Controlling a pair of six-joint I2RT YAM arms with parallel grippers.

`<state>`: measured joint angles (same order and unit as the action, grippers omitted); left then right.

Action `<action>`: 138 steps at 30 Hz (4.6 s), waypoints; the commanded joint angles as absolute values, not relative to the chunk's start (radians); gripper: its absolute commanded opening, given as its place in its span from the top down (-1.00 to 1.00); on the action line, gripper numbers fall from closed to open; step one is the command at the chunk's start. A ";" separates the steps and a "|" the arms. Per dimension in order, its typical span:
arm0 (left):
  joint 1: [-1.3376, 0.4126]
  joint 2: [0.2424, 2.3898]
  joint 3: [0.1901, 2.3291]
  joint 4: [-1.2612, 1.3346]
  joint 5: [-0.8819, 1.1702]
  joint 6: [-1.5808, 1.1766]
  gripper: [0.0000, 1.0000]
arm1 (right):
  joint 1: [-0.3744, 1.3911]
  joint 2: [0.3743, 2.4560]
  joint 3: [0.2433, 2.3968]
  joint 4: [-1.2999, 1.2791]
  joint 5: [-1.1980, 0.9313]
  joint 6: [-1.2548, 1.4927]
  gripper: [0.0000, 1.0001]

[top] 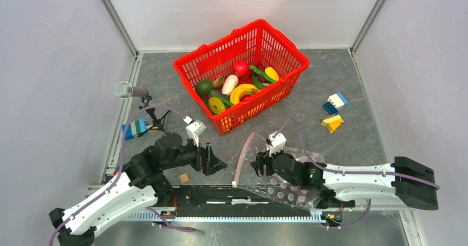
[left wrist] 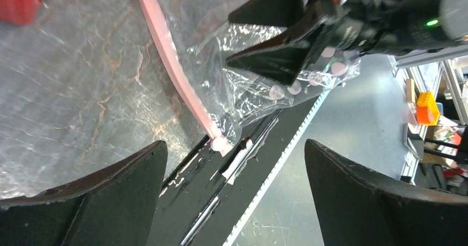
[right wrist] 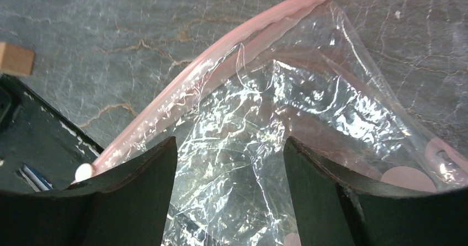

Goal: Place the food in the zip-top bag and seal the zipper

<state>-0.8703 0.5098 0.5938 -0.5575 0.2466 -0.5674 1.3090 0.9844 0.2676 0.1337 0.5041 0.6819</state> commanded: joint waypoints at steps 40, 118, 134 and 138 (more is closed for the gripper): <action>-1.049 1.265 0.213 0.776 0.212 -0.858 0.55 | 1.315 0.708 0.212 0.015 0.657 0.758 -0.54; -1.555 1.080 0.888 -0.065 -0.518 -0.277 -0.81 | 1.315 0.722 0.735 -0.519 0.753 0.772 1.00; -1.318 1.167 1.227 -0.292 -0.249 -0.282 -0.99 | 1.315 0.519 0.861 -0.598 0.806 0.588 1.00; -1.247 1.270 1.301 -0.284 -0.091 -0.311 -0.90 | 1.315 0.497 0.862 -0.575 0.807 0.572 1.00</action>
<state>-1.3006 1.1927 1.2171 -0.2600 -0.2981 -0.2707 1.3144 0.5068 0.8303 -0.6258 0.7952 0.6163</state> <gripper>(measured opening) 0.975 0.010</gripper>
